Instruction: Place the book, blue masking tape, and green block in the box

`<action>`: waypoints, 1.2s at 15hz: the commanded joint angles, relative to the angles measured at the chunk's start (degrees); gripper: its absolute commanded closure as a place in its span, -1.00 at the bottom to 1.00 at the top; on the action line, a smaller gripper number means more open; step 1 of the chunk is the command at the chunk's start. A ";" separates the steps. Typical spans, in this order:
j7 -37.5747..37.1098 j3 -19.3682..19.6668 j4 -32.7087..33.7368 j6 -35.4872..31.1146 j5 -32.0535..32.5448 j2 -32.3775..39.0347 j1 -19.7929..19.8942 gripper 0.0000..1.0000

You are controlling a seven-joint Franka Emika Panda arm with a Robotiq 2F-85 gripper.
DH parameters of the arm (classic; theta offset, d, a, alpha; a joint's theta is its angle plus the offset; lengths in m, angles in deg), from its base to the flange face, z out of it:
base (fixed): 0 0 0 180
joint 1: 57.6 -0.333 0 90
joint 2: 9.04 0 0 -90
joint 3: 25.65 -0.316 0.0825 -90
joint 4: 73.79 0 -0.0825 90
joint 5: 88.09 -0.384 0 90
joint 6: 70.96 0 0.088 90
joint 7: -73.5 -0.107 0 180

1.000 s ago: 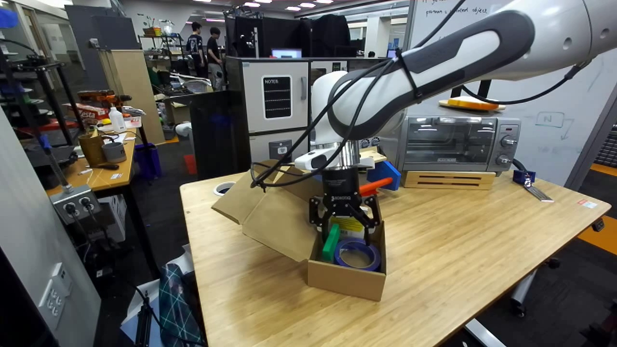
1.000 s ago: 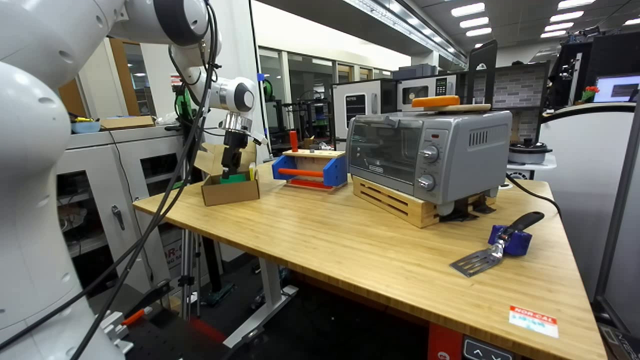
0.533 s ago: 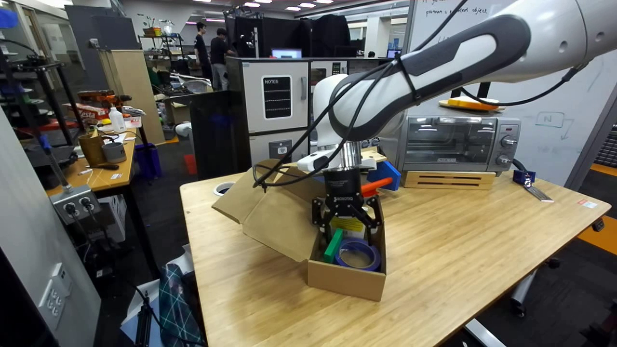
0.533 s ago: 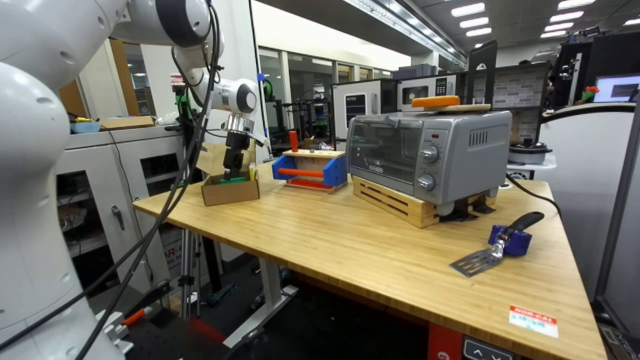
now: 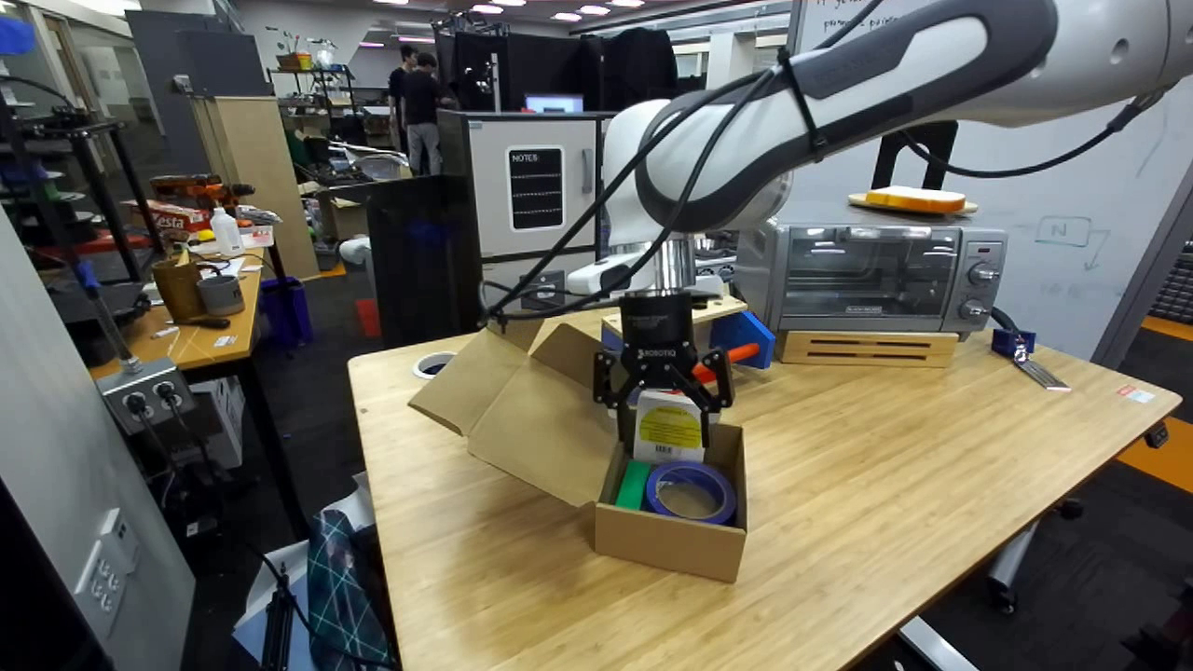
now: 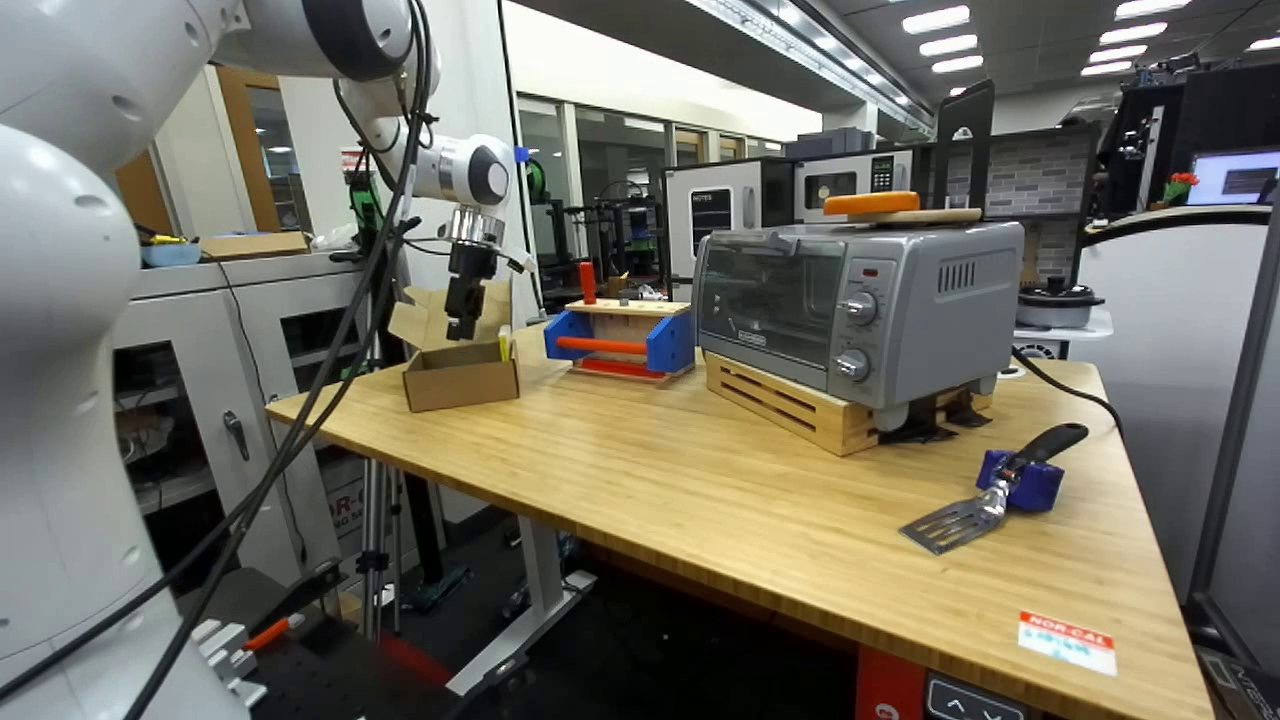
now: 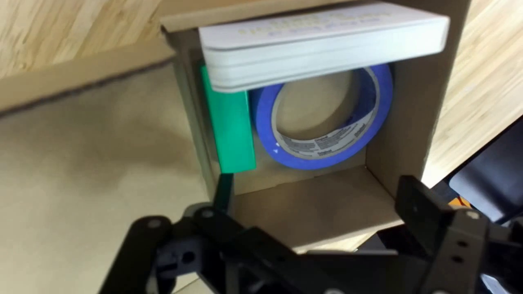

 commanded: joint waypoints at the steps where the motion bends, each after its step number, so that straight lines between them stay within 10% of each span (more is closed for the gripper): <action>1: -1.20 -0.27 -4.16 -0.80 0.77 -5.18 0.11 -1.00; 18: -18.35 1.54 -60.31 -17.94 -26.43 -55.71 0.76 -1.00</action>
